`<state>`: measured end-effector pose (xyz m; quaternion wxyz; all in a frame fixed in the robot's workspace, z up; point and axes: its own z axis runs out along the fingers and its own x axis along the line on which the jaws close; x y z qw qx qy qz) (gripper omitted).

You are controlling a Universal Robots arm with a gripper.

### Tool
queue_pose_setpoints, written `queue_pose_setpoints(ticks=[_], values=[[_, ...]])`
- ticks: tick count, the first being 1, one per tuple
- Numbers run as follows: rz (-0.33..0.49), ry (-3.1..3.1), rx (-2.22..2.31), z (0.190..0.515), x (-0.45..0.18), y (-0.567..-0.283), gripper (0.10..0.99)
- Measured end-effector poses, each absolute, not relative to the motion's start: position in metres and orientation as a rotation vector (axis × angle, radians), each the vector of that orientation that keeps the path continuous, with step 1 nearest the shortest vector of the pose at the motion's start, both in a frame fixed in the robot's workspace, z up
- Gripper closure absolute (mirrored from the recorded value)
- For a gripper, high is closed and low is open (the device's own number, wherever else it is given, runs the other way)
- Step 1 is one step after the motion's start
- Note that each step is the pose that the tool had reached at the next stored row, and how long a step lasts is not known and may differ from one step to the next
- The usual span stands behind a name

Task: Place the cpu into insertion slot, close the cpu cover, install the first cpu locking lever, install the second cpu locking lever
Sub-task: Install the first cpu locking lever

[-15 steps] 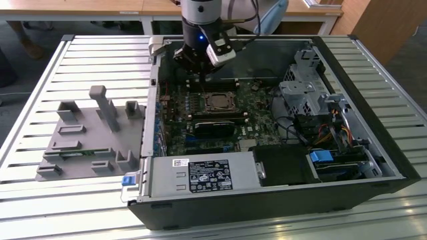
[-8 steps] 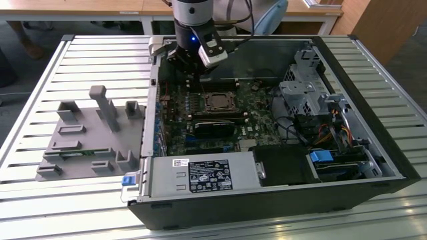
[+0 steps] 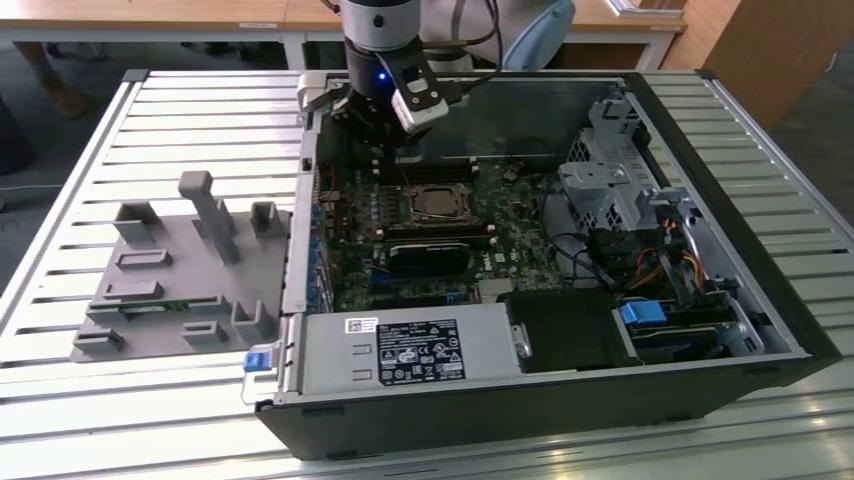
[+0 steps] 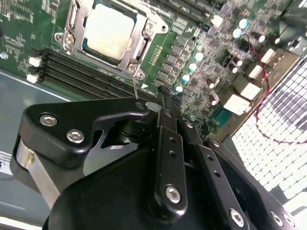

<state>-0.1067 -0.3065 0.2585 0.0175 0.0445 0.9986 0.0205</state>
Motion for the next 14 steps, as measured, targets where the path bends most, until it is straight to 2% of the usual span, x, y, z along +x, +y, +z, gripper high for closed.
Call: queue_pose_setpoints(ticks=[14], values=[[0.064,3.103,0.138,0.254,-0.108,-0.290,0.980]])
